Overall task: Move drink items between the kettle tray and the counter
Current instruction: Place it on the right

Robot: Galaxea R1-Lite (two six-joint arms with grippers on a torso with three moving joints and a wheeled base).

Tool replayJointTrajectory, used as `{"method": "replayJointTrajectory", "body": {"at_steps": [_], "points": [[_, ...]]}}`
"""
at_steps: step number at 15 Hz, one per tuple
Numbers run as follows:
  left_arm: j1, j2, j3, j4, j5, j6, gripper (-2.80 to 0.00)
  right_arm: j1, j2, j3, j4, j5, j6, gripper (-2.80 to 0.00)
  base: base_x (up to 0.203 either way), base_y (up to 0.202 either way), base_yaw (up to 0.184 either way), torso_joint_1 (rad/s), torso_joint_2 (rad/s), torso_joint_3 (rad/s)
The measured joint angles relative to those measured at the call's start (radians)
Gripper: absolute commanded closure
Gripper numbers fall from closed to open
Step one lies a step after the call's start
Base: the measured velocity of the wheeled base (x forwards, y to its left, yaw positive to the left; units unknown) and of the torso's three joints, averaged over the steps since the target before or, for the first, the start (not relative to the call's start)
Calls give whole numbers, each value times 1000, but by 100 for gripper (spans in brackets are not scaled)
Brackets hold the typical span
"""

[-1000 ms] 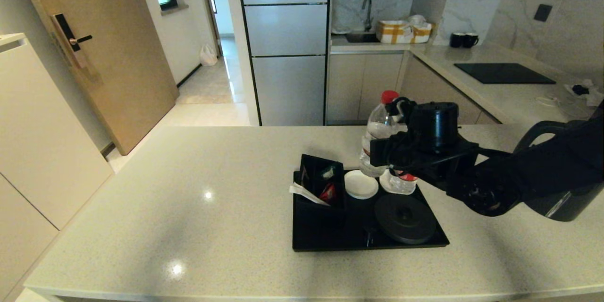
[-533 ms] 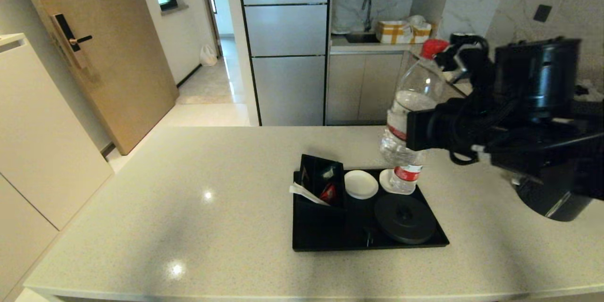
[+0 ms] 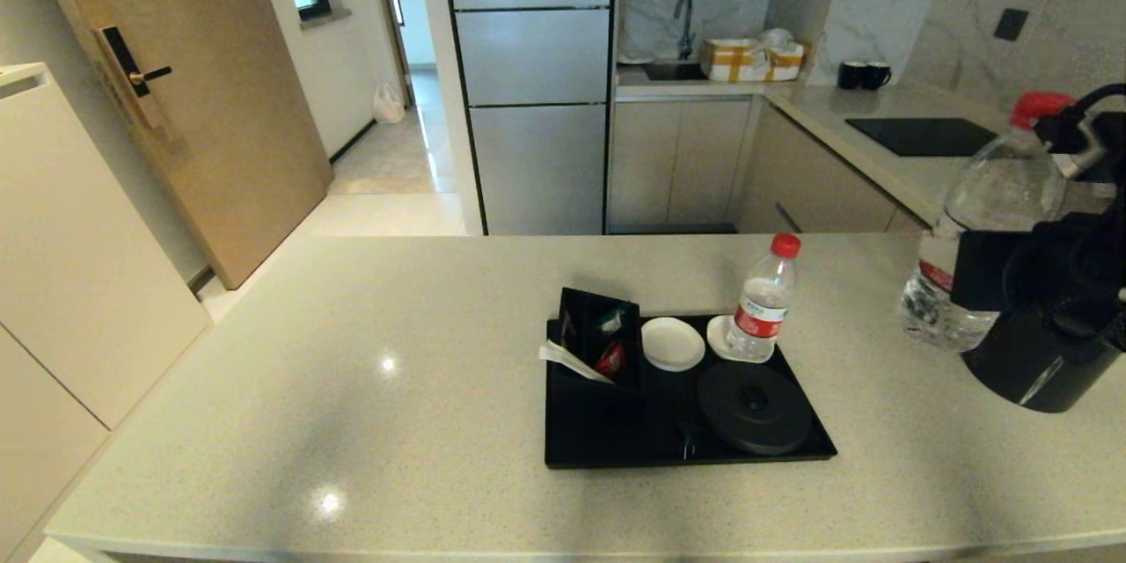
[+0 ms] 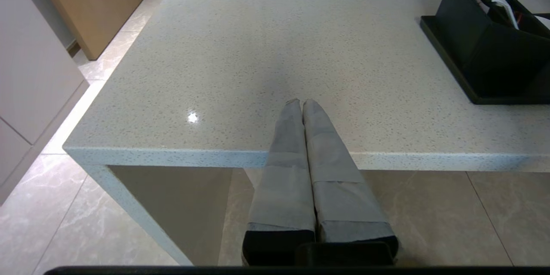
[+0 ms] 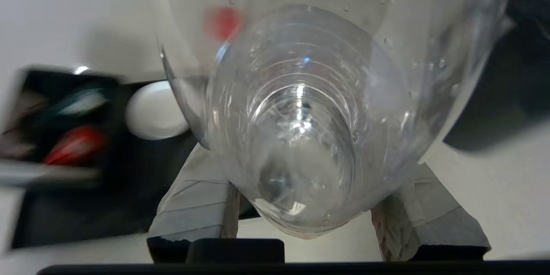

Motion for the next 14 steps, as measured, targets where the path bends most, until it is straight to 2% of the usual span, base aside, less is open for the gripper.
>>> {"method": "replayJointTrajectory", "body": {"at_steps": [6, 11, 14], "points": [[0, 0, 0, -1, 0, 0, 0, -305, 87, 143, -242, 63, 17, 0, 0, 0, 0, 0, 0, 0], [0, 0, 0, -1, 0, 0, 0, -559, 191, 189, -293, 70, 58, 0, 0, 0, 0, 0, 0, 0], [0, 0, 0, -1, 0, 0, 0, -661, 239, 245, -339, 70, 63, 0, 0, 0, 0, 0, 0, 0]]}}
